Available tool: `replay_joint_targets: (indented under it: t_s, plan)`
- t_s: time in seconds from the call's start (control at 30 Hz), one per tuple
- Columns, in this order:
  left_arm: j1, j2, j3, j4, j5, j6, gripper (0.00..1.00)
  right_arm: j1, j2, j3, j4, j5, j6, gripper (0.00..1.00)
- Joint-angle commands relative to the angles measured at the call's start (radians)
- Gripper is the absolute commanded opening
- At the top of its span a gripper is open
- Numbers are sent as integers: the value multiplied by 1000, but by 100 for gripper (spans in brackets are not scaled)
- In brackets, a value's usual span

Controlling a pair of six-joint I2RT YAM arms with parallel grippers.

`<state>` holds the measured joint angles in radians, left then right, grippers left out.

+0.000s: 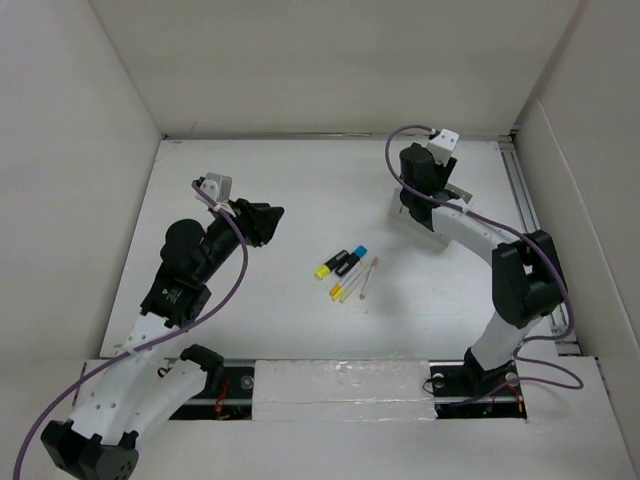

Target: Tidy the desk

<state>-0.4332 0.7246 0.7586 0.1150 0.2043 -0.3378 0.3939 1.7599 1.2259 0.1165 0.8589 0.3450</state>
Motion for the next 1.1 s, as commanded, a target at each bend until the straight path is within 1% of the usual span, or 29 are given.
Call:
replay_joint_targets:
  t_s: [0.0,0.1,0.17,0.23,0.27,0.33,0.4,0.43,0.53,0.6,0.67,0.7,0.73,0.77,0.8,0.83,0.9,0.93,1.07]
  plan:
    - [-7,-22,16,41,6,5,37,33,-158,-19,37,-69,22,66]
    - [-7,-13,22,35,9,2,37,57,-238,-51,6,-147,45,64]
    - [-7,-20,15,37,20,-1,37,71,-287,-77,-15,-179,84,31]
    - [-7,-30,12,41,17,-3,37,95,-316,-132,-32,-280,123,0]
    - [-7,-25,13,41,15,-4,37,117,-336,-152,-40,-369,135,0]
    - [-7,-16,16,40,29,-7,37,147,-343,-215,-37,-443,153,0]
    - [-7,-22,13,46,38,-10,37,192,-332,-258,4,-494,157,0]
    - [-7,-25,10,48,37,-12,37,241,-320,-276,12,-500,161,0]
    - [-7,-25,13,43,26,-10,37,328,-255,-269,-40,-474,182,0]
    - [-7,-21,15,41,32,-10,37,362,-226,-269,-54,-459,193,1]
    - [-7,-31,10,46,32,-10,38,388,-192,-278,-57,-434,216,11]
    - [-7,-28,11,46,26,-12,38,399,-172,-273,-98,-402,256,26]
    - [-7,-21,11,46,26,-12,38,399,-172,-272,-98,-402,256,26]
    - [-7,-16,15,41,26,-10,38,399,-172,-275,-106,-379,268,33]
    - [-7,-8,16,40,33,-10,38,399,-171,-279,-109,-371,273,49]
    - [-7,-13,16,40,38,-12,38,399,-172,-285,-109,-357,275,55]
    - [-7,-19,10,49,38,-12,38,399,-166,-296,-113,-336,293,64]
    - [-7,-19,11,49,34,-12,38,386,-154,-295,-148,-340,301,64]
    - [-7,2,19,43,44,-12,38,361,-110,-272,-169,-370,316,64]
